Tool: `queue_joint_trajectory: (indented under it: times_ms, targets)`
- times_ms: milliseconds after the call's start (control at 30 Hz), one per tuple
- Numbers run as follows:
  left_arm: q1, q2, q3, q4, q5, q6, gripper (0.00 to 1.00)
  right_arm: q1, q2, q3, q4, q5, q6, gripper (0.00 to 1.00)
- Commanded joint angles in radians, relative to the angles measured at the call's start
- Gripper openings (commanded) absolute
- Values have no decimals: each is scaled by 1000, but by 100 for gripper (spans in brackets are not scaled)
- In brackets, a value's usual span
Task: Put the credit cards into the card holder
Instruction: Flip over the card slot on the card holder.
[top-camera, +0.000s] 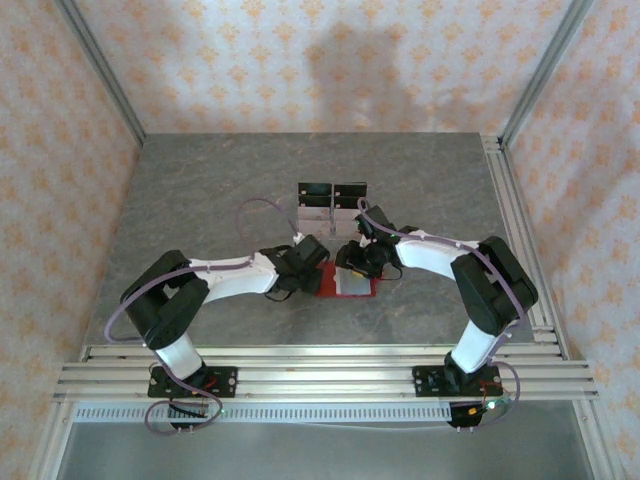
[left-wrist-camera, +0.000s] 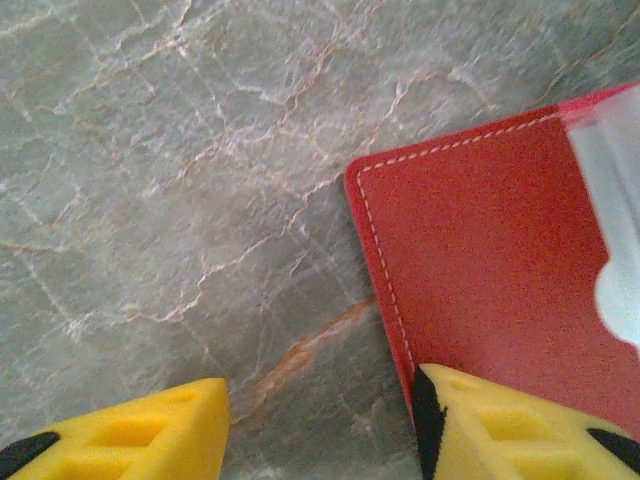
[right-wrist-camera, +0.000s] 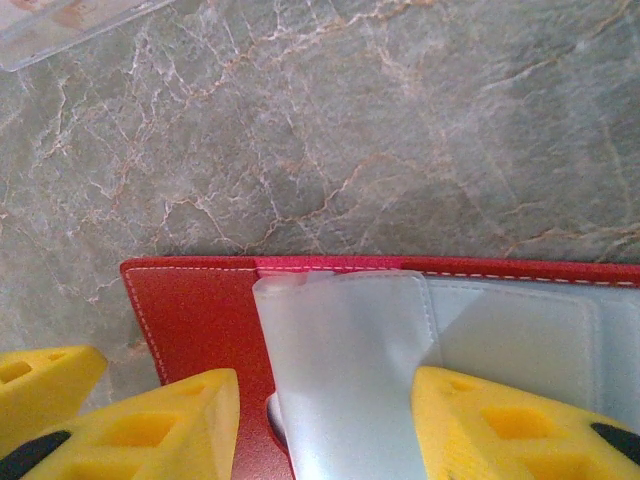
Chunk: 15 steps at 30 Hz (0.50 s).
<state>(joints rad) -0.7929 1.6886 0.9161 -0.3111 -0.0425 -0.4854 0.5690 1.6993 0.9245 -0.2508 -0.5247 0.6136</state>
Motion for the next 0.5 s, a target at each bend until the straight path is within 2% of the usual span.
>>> queue_joint_trajectory:
  times_ms: [0, 100, 467]
  targets:
    - [-31, 38, 53, -143, -148, 34, 51, 12, 37, -7, 2, 10, 18, 50]
    - [-56, 57, 62, -163, -193, 34, 51, 18, 37, 0, 0, 1, 21, 50]
    - [-71, 49, 17, -100, -168, 13, 49, 62, 79, 85, -11, -34, 37, 49]
